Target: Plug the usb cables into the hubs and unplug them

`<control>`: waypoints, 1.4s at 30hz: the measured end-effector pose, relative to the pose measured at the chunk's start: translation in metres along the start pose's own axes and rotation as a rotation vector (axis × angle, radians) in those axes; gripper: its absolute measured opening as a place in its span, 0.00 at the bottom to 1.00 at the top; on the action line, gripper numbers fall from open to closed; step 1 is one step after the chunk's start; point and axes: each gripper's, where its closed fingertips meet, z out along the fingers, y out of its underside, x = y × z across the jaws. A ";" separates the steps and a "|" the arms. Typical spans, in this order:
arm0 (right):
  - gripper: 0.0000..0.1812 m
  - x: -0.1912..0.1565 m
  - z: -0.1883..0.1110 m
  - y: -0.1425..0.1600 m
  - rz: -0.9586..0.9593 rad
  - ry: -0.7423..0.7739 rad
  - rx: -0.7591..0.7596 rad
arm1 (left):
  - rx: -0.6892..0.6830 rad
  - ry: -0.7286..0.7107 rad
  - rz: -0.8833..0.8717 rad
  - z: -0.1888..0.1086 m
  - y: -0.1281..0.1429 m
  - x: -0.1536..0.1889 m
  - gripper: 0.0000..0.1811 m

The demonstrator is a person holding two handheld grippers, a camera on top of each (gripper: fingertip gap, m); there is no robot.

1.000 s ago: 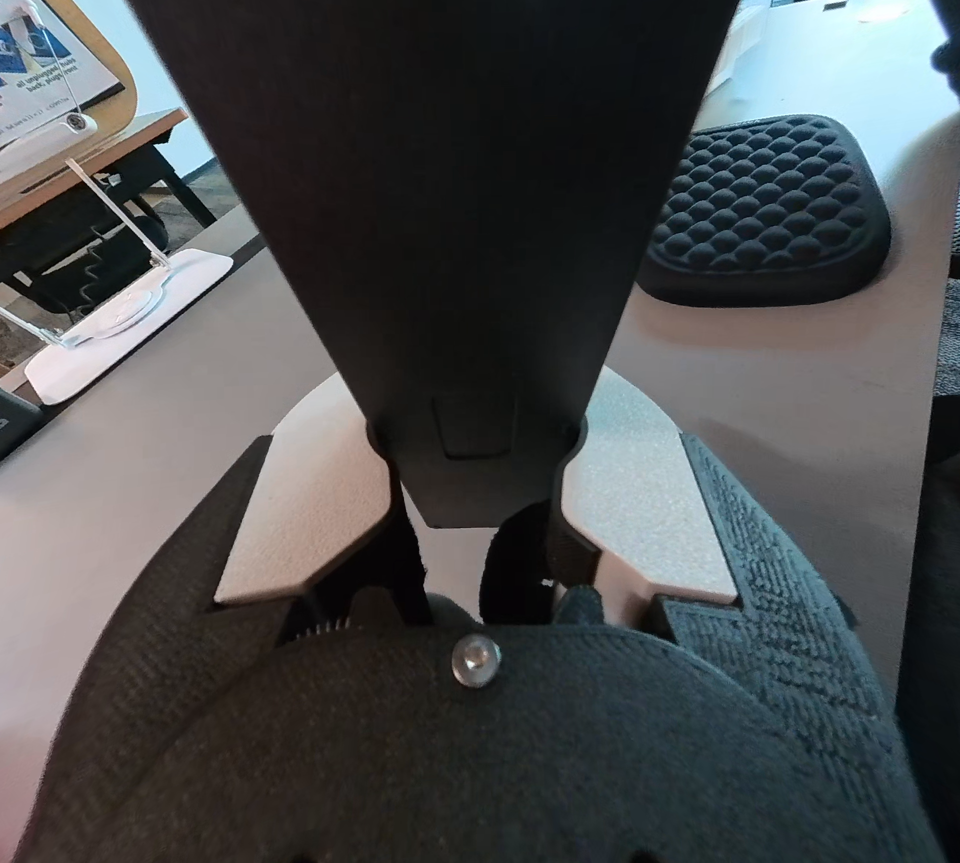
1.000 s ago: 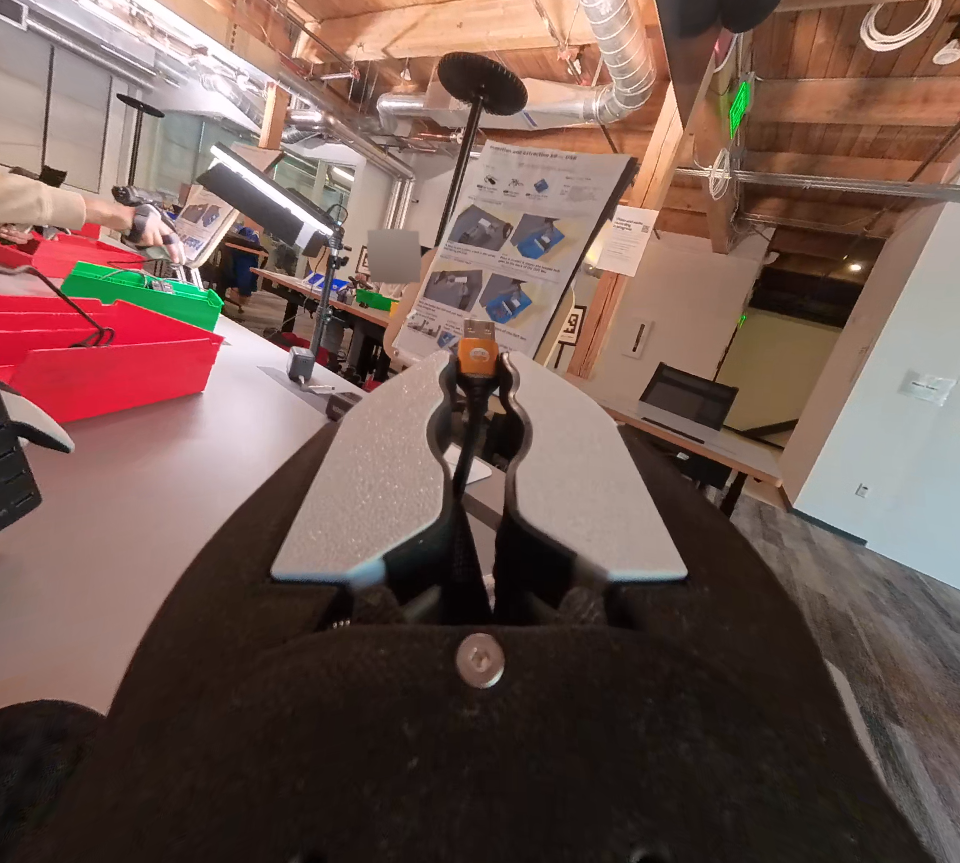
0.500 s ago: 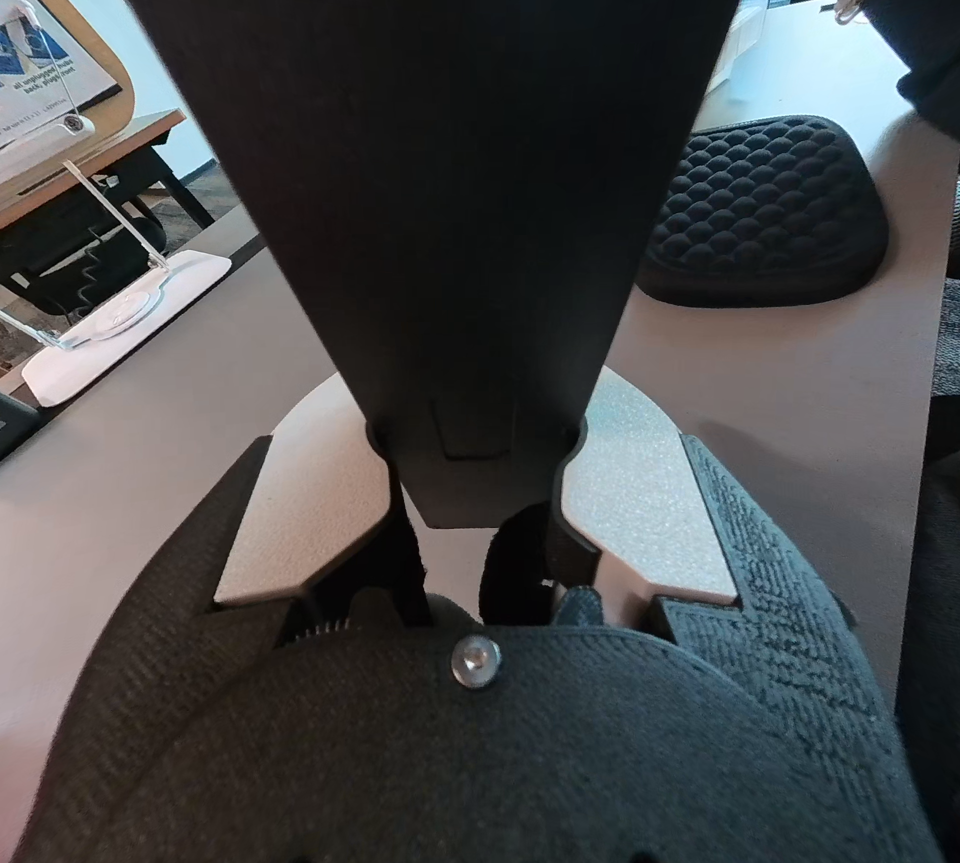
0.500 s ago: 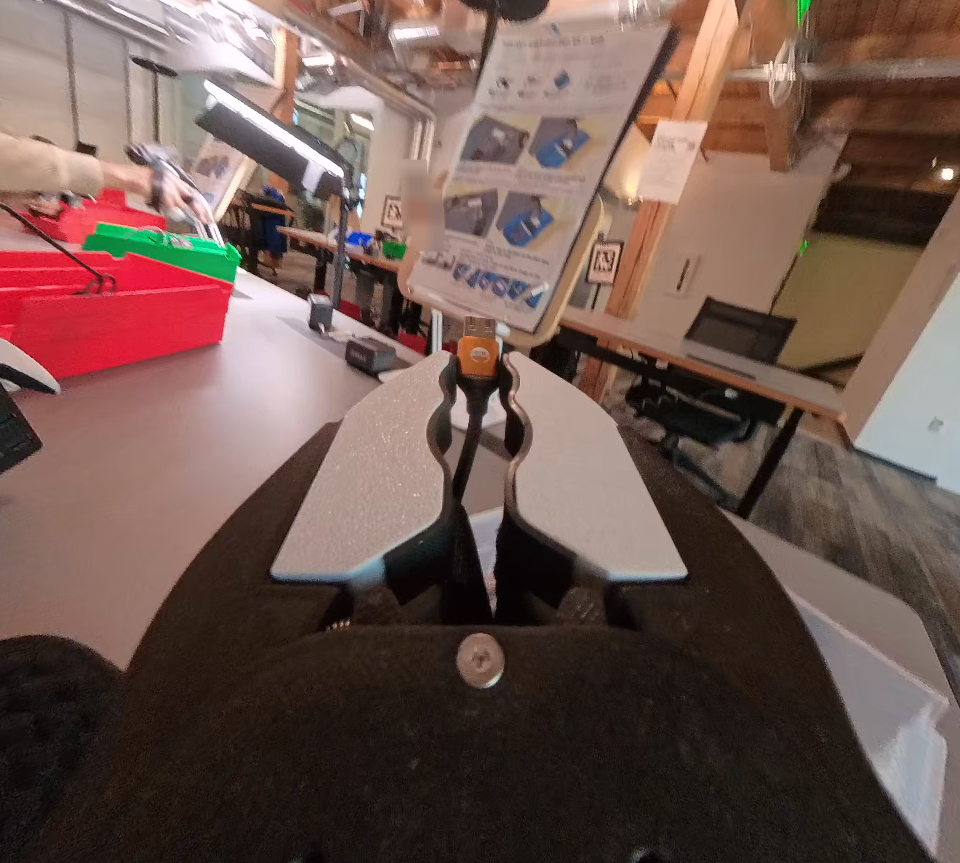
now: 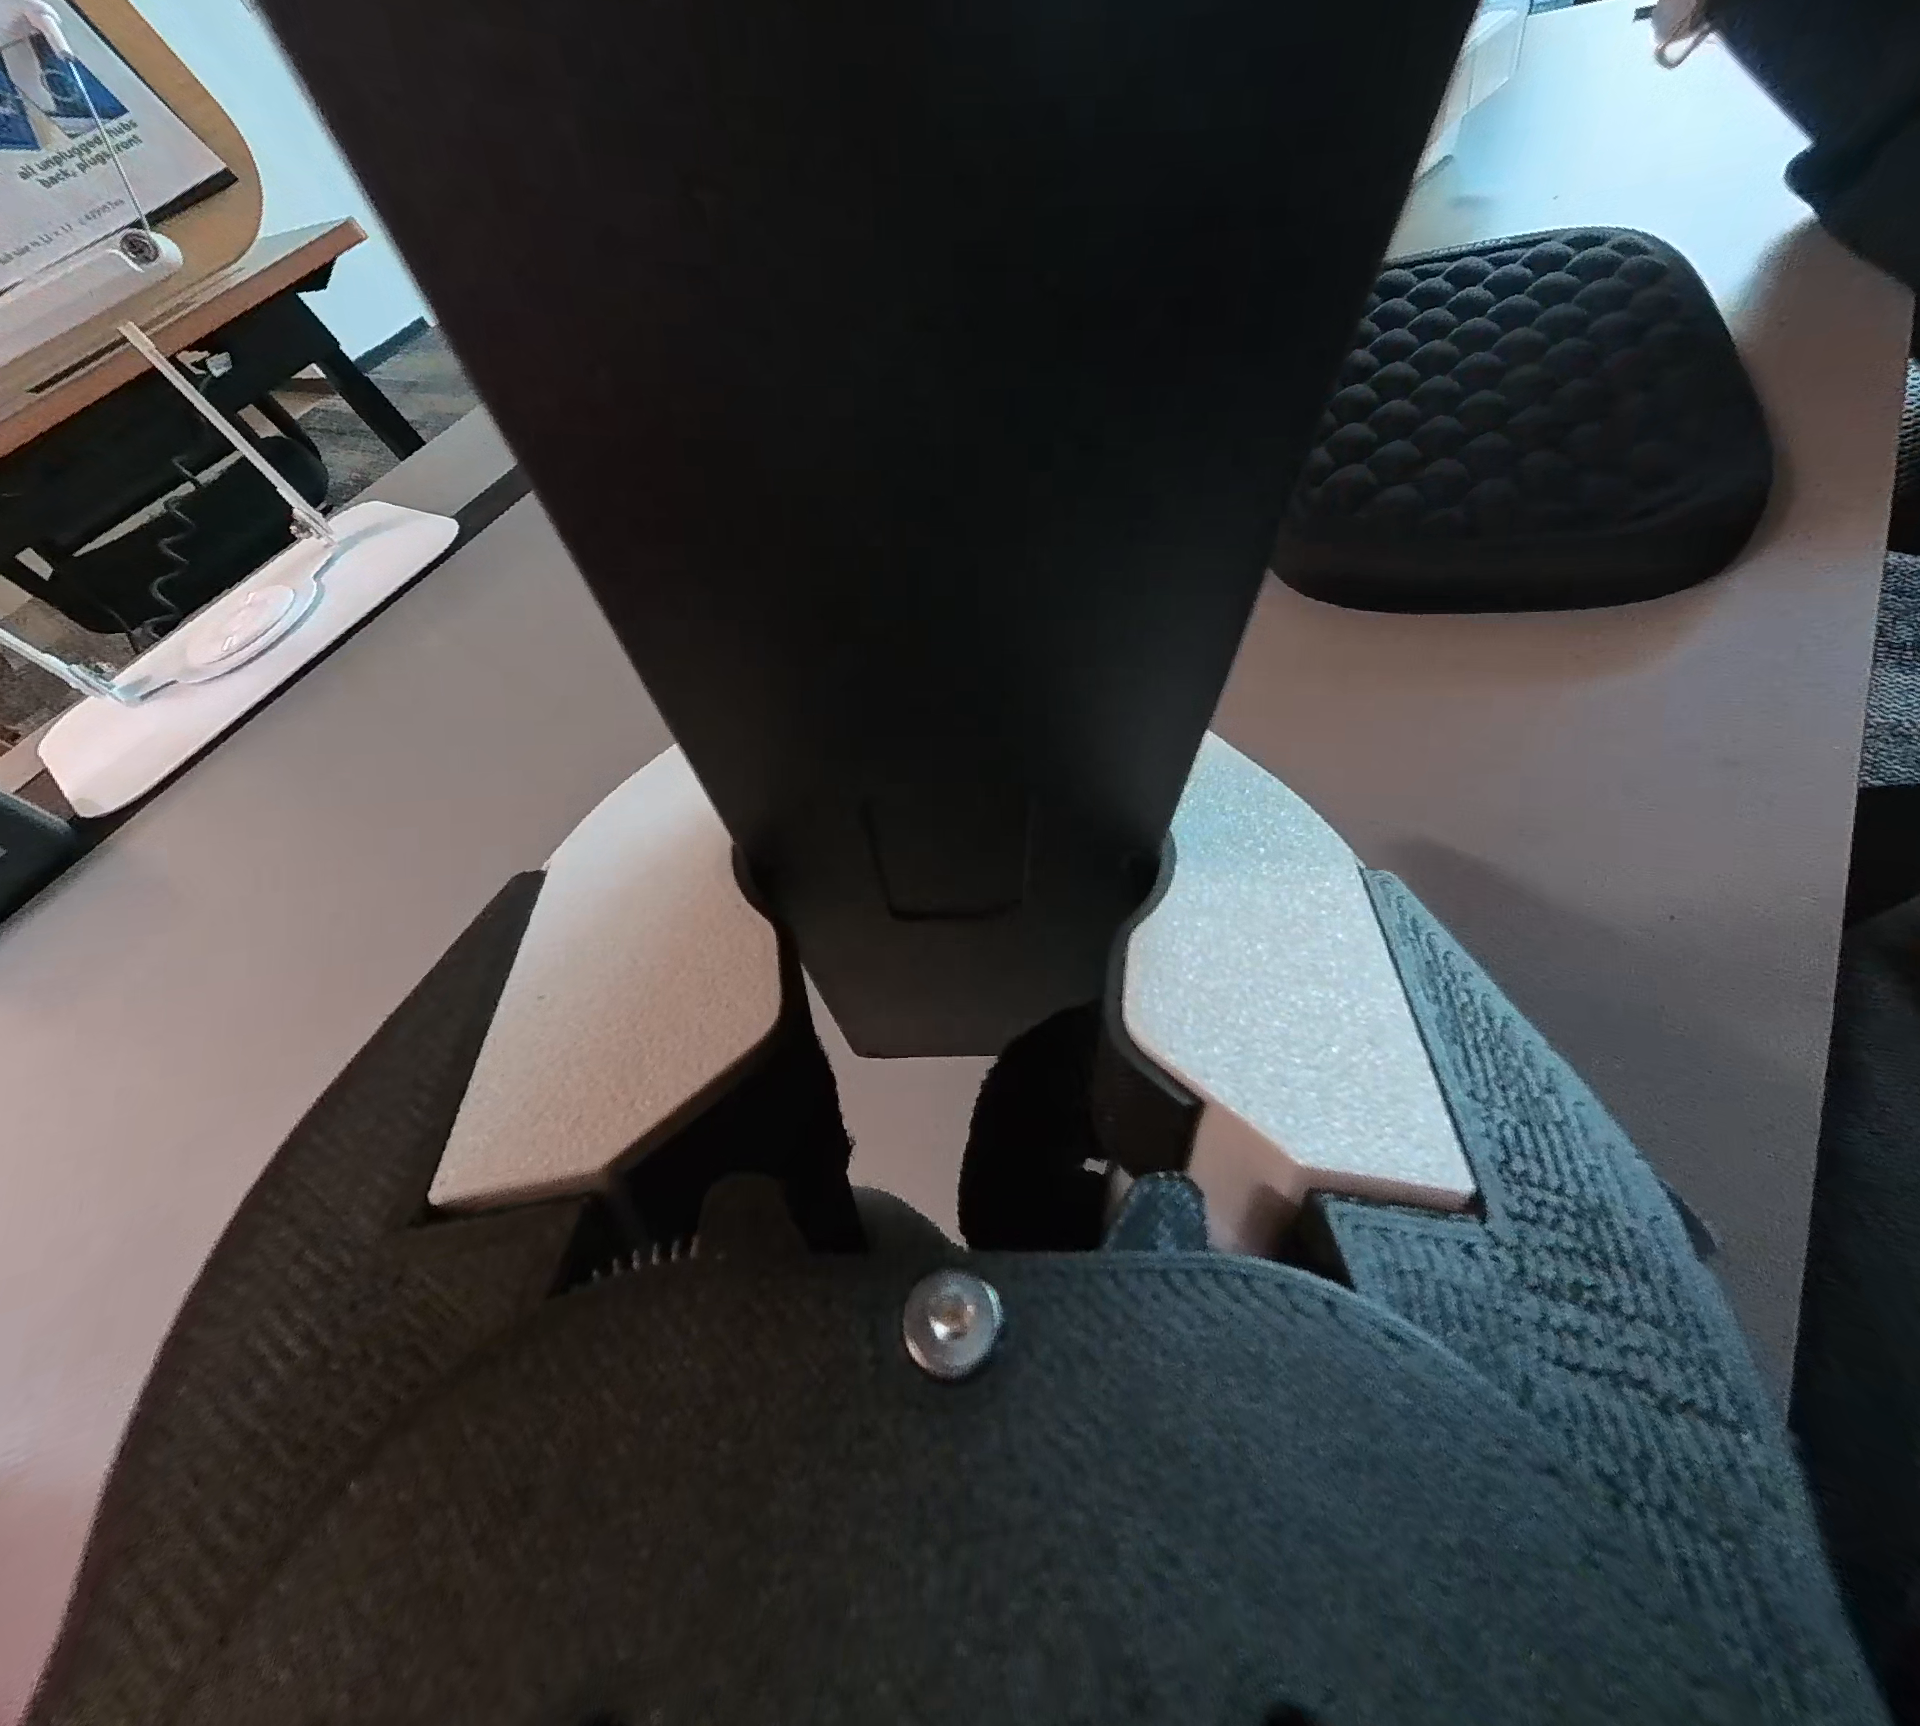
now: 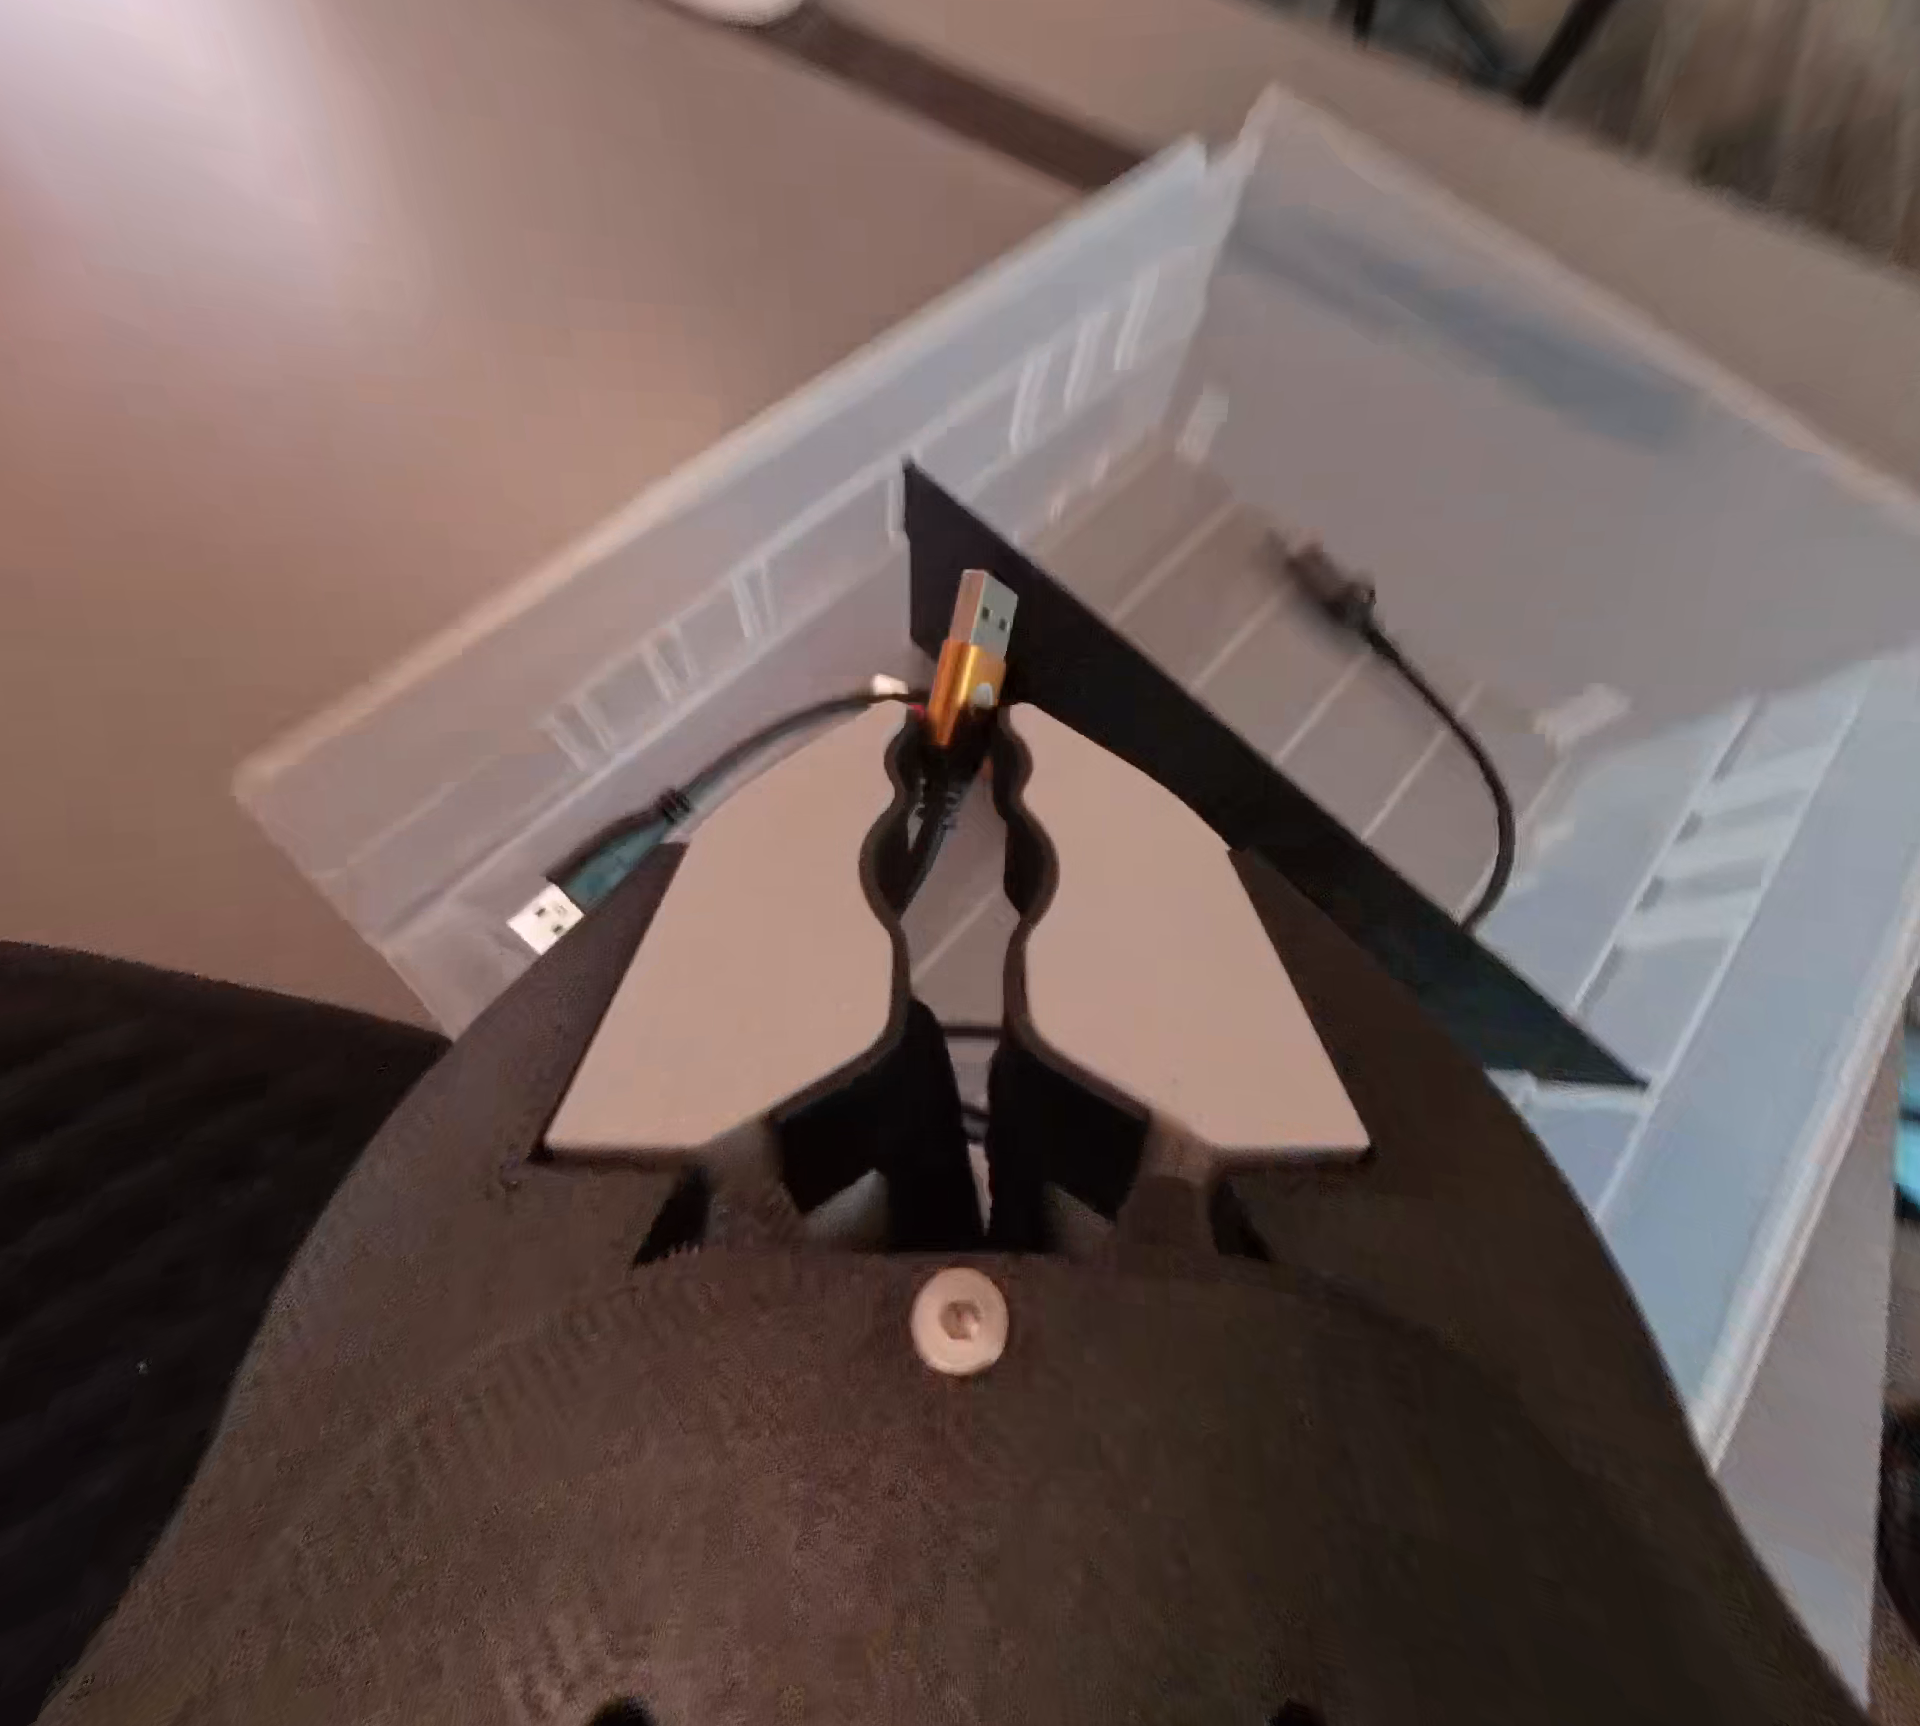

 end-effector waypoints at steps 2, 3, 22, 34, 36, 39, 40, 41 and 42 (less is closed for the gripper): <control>0.07 0.004 0.009 0.023 0.004 0.033 -0.140 | 0.004 -0.001 -0.002 0.000 0.000 0.000 0.35; 0.07 0.006 0.013 0.034 0.000 0.045 -0.210 | 0.004 0.000 -0.003 0.000 -0.001 0.000 0.35; 0.36 -0.064 -0.040 -0.077 -0.181 0.009 0.242 | 0.025 -0.008 -0.010 -0.002 -0.003 -0.002 0.35; 0.38 -0.368 -0.077 -0.095 -0.499 -0.837 0.569 | 0.121 -0.039 -0.082 -0.012 -0.014 -0.013 0.35; 0.38 -0.396 -0.058 -0.086 -0.497 -0.828 0.573 | 0.124 -0.040 -0.083 -0.012 -0.014 -0.013 0.35; 0.38 -0.420 -0.035 -0.077 -0.448 -0.780 0.620 | 0.113 -0.045 -0.072 -0.011 -0.013 -0.012 0.35; 0.39 -0.422 -0.031 -0.078 -0.427 -0.745 0.646 | 0.106 -0.054 -0.067 -0.011 -0.012 -0.013 0.35; 0.35 -0.420 -0.030 -0.082 -0.394 -0.712 0.674 | 0.107 -0.050 -0.066 -0.011 -0.012 -0.012 0.35; 0.34 -0.417 -0.031 -0.085 -0.371 -0.685 0.702 | 0.106 -0.047 -0.060 -0.010 -0.013 -0.011 0.35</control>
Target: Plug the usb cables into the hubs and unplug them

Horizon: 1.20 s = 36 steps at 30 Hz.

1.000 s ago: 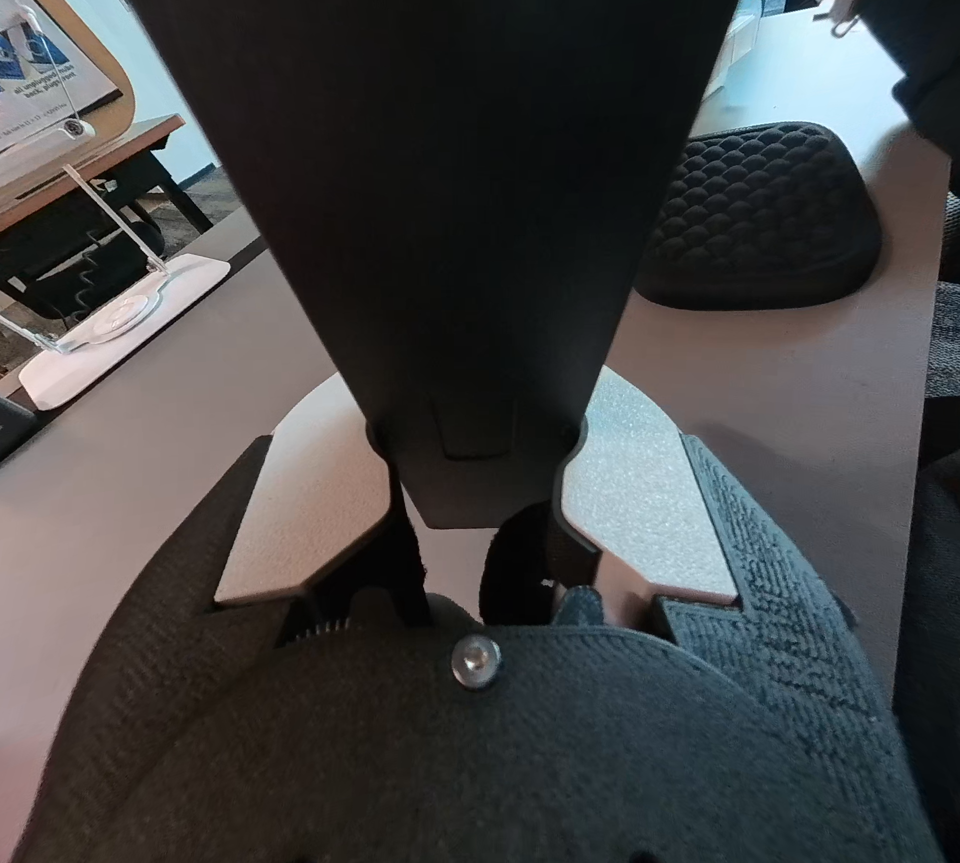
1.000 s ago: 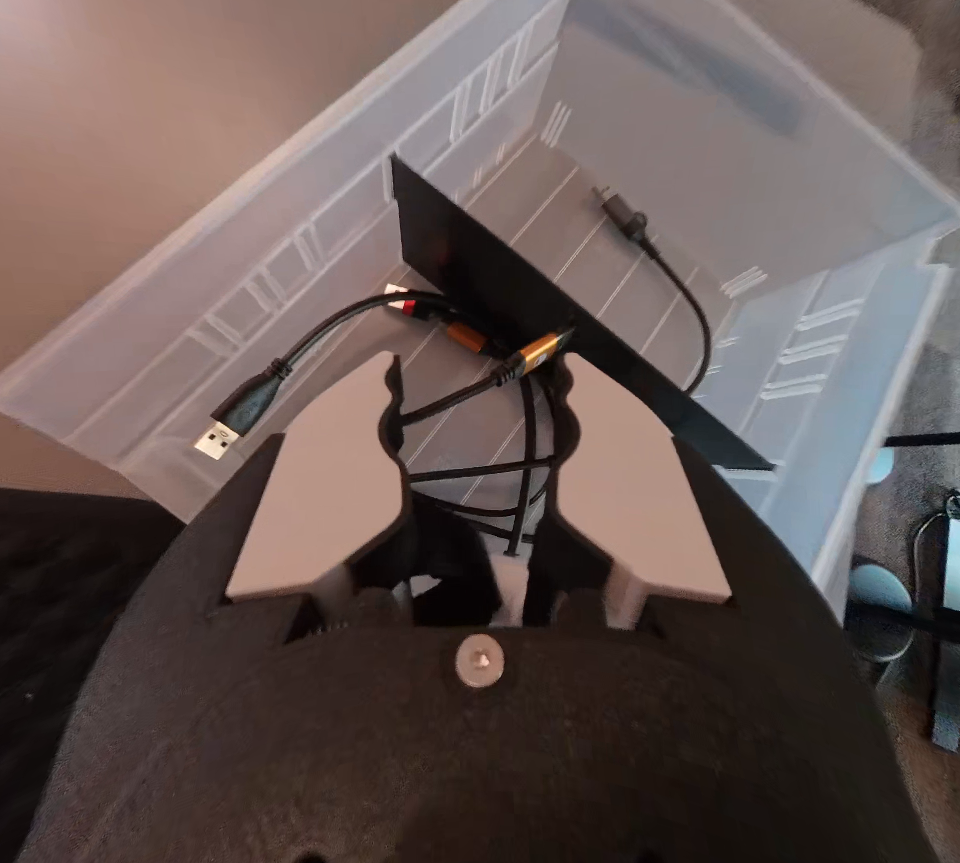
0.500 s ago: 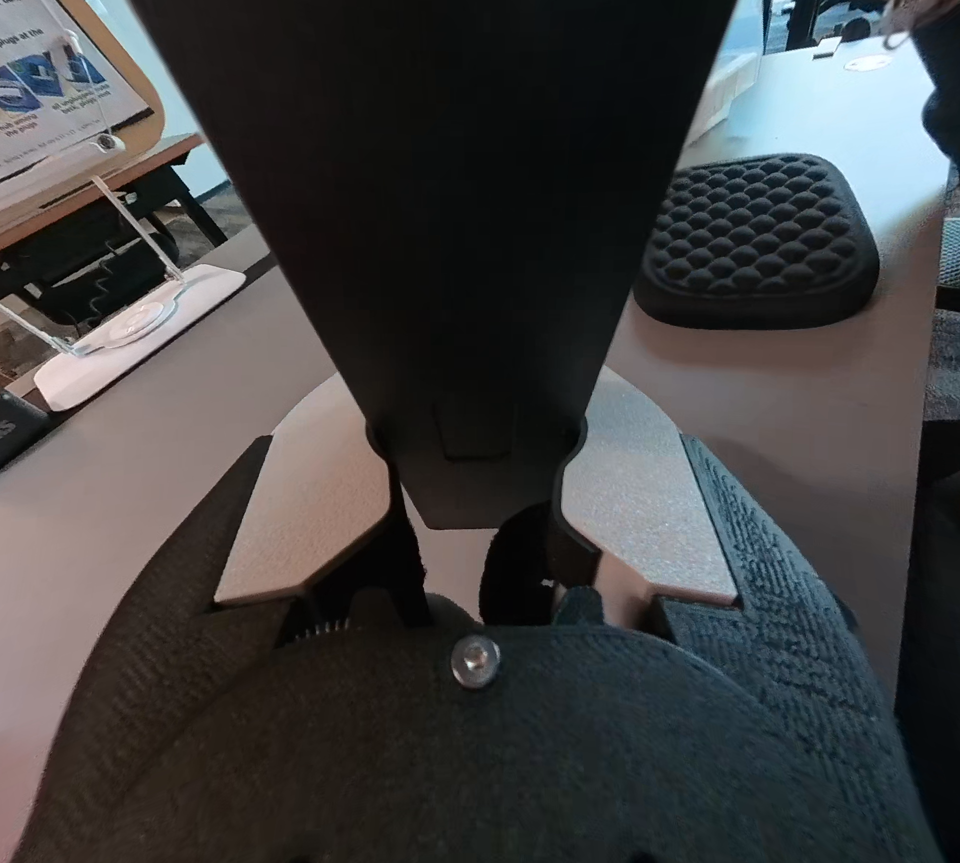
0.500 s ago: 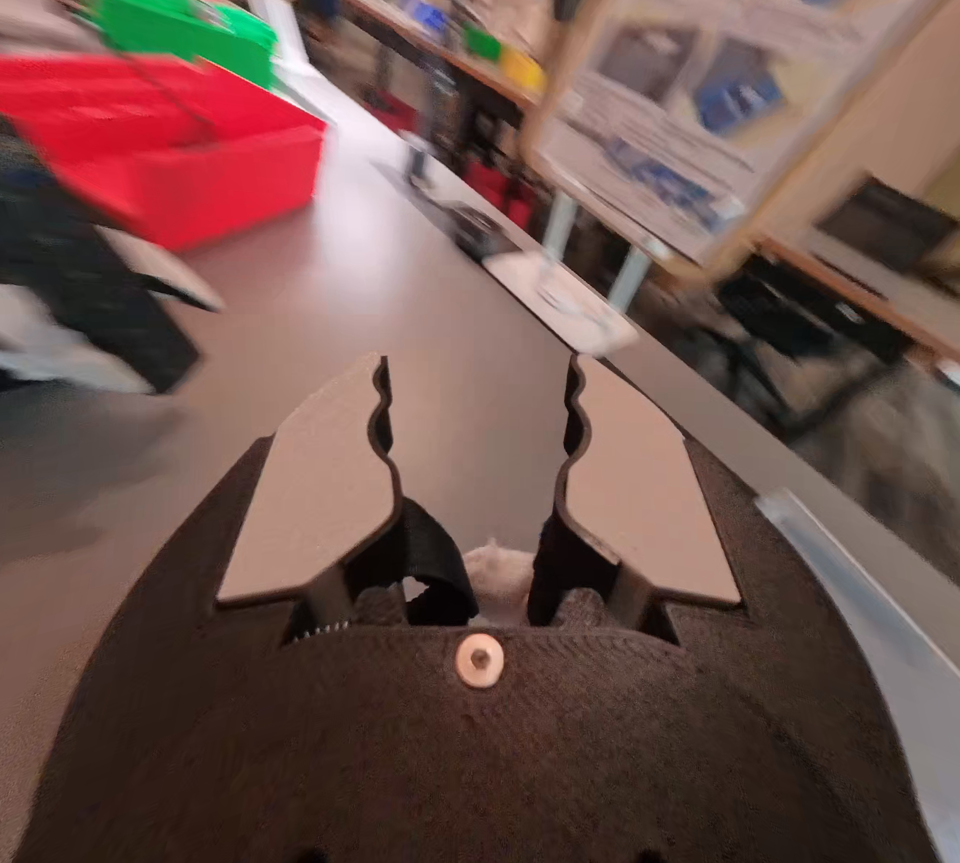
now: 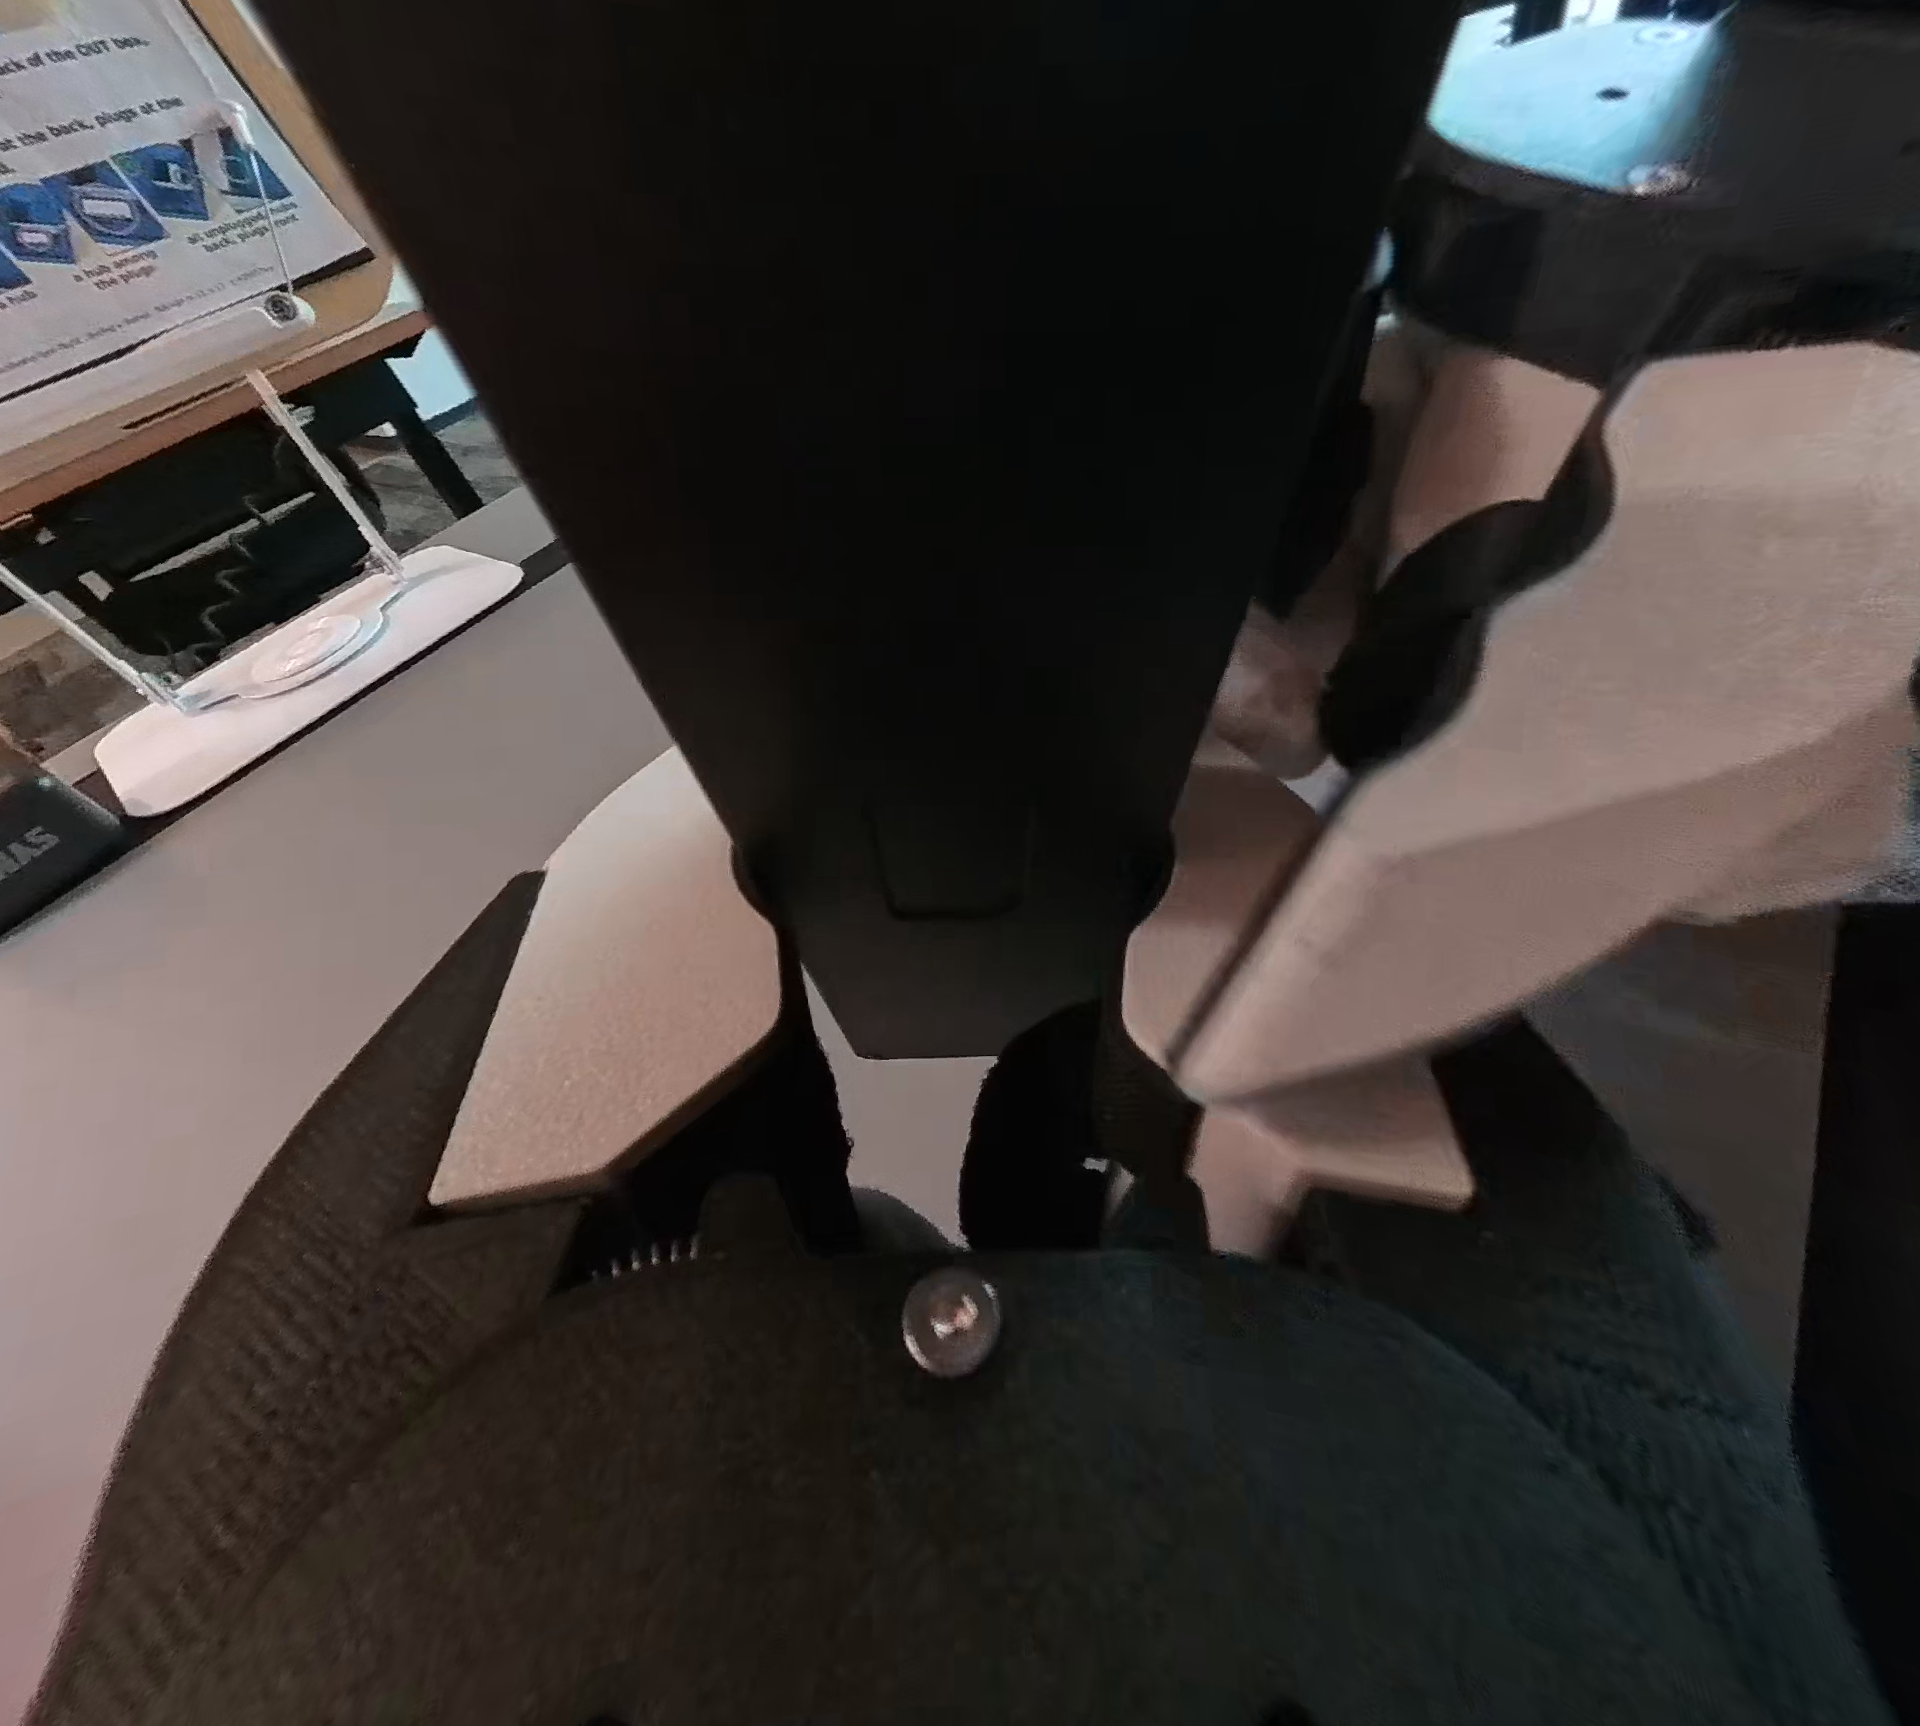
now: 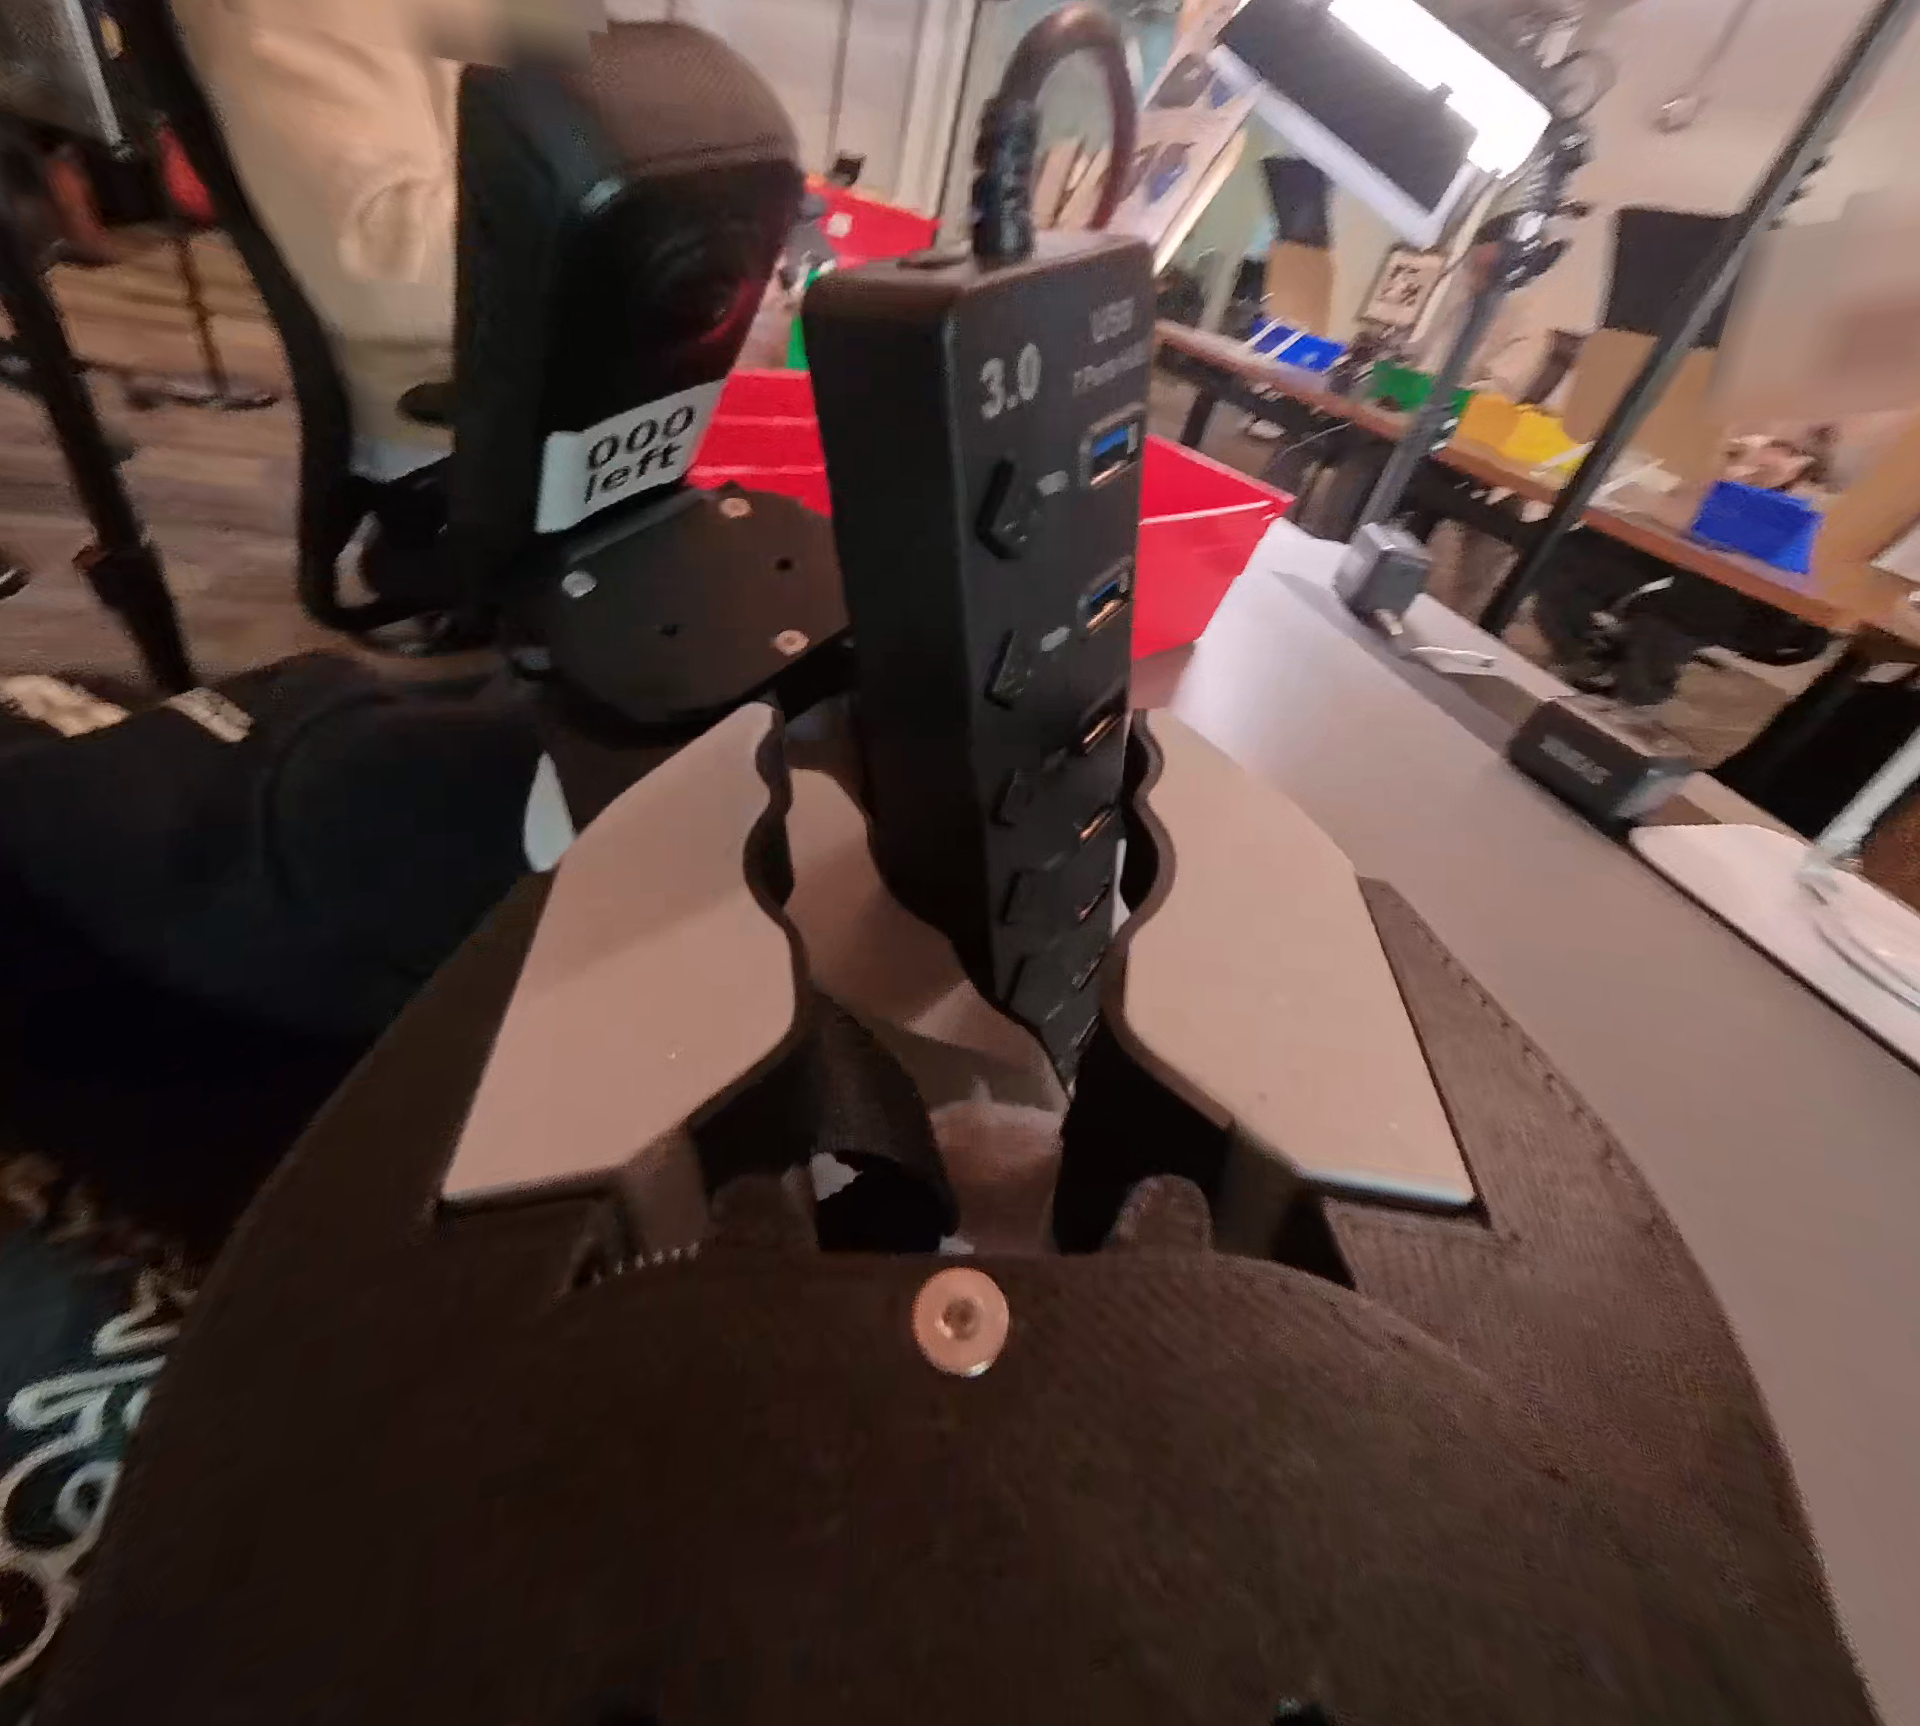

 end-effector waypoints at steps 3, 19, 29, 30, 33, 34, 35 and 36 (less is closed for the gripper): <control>0.33 0.018 -0.004 -0.004 -0.048 0.143 0.032 | -0.044 -0.034 0.053 0.004 0.004 0.001 0.34; 0.13 0.032 -0.030 -0.036 -0.253 0.315 0.166 | 0.007 -0.196 0.330 0.003 -0.012 0.000 0.34; 0.13 0.071 -0.075 -0.074 -0.219 0.391 0.315 | 0.414 -0.651 0.338 -0.088 -0.072 -0.046 0.18; 0.13 0.073 -0.076 -0.074 -0.219 0.393 0.316 | 0.383 -0.731 0.323 -0.104 -0.068 -0.060 0.19; 0.13 0.074 -0.078 -0.075 -0.219 0.396 0.323 | 0.277 -0.897 0.167 -0.148 -0.038 -0.103 0.27; 0.13 0.074 -0.079 -0.077 -0.221 0.396 0.330 | 0.247 -0.898 0.079 -0.157 -0.026 -0.115 0.28; 0.13 0.074 -0.080 -0.078 -0.224 0.392 0.341 | 0.210 -0.887 -0.022 -0.163 -0.012 -0.127 0.31; 0.13 0.073 -0.081 -0.081 -0.225 0.383 0.353 | 0.162 -0.859 -0.118 -0.164 0.001 -0.137 0.34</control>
